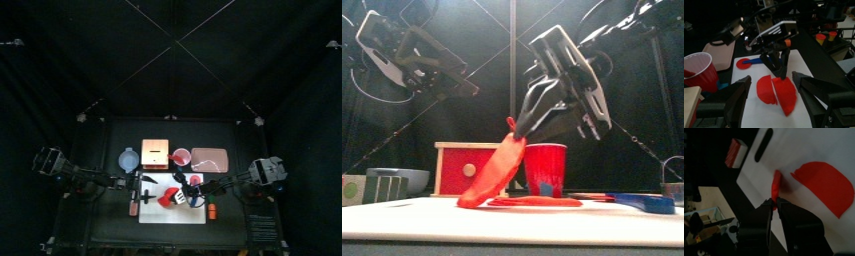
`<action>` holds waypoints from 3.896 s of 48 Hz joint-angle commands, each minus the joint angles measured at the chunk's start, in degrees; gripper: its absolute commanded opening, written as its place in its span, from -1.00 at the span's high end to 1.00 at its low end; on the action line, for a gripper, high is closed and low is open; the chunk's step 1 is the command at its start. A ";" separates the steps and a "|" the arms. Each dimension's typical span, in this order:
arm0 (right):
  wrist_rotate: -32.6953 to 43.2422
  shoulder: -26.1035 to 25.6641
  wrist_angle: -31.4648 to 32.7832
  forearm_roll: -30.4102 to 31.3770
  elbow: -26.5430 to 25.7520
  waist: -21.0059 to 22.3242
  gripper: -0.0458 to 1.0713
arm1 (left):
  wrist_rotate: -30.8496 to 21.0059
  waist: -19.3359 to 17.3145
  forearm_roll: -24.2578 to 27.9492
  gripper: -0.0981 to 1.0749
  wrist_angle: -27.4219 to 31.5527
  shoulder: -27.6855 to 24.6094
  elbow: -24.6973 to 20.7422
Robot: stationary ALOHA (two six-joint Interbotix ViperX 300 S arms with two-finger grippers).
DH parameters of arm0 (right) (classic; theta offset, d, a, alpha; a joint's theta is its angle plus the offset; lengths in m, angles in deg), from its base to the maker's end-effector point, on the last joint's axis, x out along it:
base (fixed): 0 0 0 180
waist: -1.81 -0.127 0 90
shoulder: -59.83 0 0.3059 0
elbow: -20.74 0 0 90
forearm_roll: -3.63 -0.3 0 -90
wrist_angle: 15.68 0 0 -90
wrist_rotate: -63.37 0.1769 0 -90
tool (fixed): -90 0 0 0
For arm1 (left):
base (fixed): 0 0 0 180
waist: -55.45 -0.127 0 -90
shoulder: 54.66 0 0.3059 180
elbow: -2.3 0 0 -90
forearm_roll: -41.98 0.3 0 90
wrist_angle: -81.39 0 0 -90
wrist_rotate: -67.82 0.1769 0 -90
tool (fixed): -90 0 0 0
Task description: Grab bottom half of cut dough
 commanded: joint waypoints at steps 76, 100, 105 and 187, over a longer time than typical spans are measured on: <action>-0.53 -8.17 13.80 10.81 3.69 -14.68 -0.84 | 0.00 -0.79 -5.62 -0.84 -0.62 -0.09 -2.90; -31.99 -7.65 36.12 -14.50 -5.89 -16.96 -0.84 | 0.00 -0.88 -7.47 -0.84 -0.62 -0.44 -4.75; -37.35 -4.57 36.21 -16.96 -8.61 -16.26 -0.84 | 0.00 -0.88 -7.47 -0.84 -0.62 -0.70 -4.57; -39.73 10.99 30.94 -15.82 -13.80 -12.66 -0.85 | 0.00 -0.97 -11.78 -0.84 -1.93 0.62 0.97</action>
